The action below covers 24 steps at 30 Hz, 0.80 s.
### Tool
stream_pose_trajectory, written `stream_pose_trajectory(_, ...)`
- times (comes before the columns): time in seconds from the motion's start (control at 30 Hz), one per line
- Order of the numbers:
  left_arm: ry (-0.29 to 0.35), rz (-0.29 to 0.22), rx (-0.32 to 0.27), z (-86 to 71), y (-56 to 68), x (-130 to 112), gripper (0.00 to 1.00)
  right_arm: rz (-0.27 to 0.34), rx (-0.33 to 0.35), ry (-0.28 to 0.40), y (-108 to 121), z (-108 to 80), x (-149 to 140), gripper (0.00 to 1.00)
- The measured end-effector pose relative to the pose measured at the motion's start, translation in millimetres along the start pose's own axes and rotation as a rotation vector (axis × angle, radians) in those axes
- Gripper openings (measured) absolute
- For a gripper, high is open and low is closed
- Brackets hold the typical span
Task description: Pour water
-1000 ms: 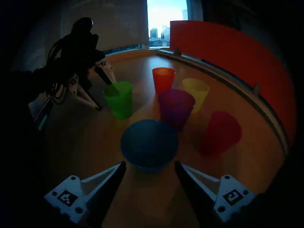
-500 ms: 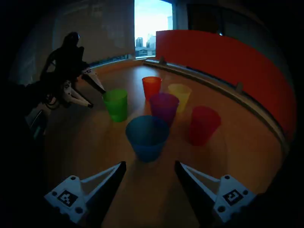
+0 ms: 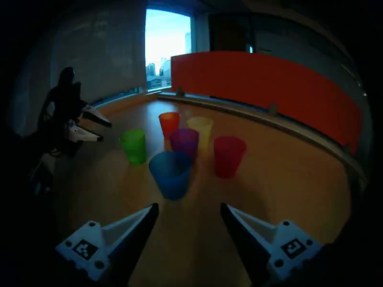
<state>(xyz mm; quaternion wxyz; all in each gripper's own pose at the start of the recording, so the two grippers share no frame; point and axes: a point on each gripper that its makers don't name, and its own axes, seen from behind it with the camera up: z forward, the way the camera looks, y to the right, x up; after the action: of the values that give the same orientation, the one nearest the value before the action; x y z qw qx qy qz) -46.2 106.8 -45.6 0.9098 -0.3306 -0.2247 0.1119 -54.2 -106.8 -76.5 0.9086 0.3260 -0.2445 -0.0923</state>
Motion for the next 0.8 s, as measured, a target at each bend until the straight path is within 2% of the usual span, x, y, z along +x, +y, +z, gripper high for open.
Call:
stream_pose_trajectory(0.27, 0.108, -0.062, 0.099, -9.6, -19.4, 15, 0.89, 0.035, -0.13, 0.105, 21, -11.4, 27, 0.99)
stream_pose_trajectory(0.47, 0.208, -0.121, 0.179, -21.3, -35.0, 30, 0.88, 0.07, -0.23, 0.211, 37, -22.6, 51, 0.99)
stream_pose_trajectory(0.67, 0.284, -0.146, 0.257, -33.7, -51.8, 43, 0.89, 0.103, -0.346, 0.307, 57, -33.9, 69, 0.99)
stream_pose_trajectory(0.8, 0.329, -0.163, 0.288, -40.1, -56.3, 50, 0.88, 0.112, -0.423, 0.354, 70, -41.0, 77, 0.99)
